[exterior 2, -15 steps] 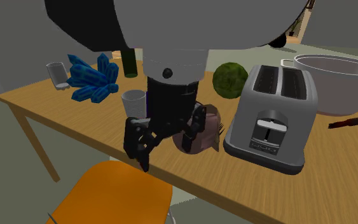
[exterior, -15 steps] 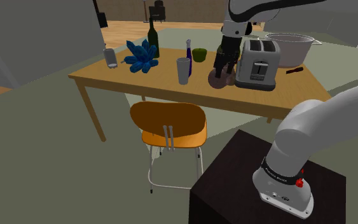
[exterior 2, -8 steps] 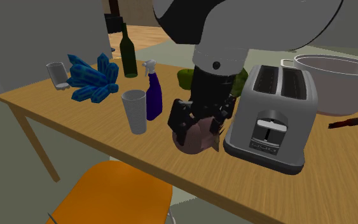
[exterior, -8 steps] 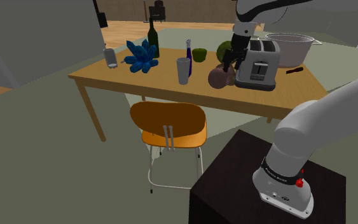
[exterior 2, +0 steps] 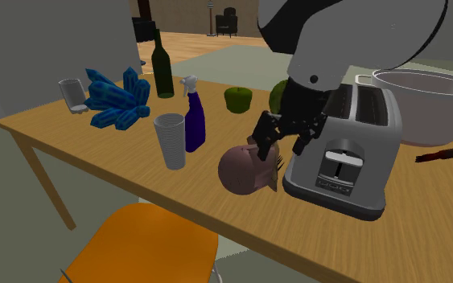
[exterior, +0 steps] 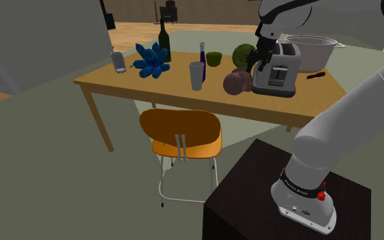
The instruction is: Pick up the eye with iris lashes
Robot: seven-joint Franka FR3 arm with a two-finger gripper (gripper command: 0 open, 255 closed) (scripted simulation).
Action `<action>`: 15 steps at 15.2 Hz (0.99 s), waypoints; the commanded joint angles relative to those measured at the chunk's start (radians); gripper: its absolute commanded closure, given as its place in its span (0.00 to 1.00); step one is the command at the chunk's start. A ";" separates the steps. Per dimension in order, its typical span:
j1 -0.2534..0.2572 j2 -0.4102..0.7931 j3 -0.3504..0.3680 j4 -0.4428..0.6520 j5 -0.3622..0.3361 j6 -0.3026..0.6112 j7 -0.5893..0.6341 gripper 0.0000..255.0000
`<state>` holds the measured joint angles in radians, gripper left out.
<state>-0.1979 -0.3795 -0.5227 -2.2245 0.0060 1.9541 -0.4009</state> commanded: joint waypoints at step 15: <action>0.005 0.037 -0.027 -0.129 0.017 0.169 -0.023 1.00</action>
<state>-0.1944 -0.3988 -0.5463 -2.3291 0.0223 2.1745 -0.4265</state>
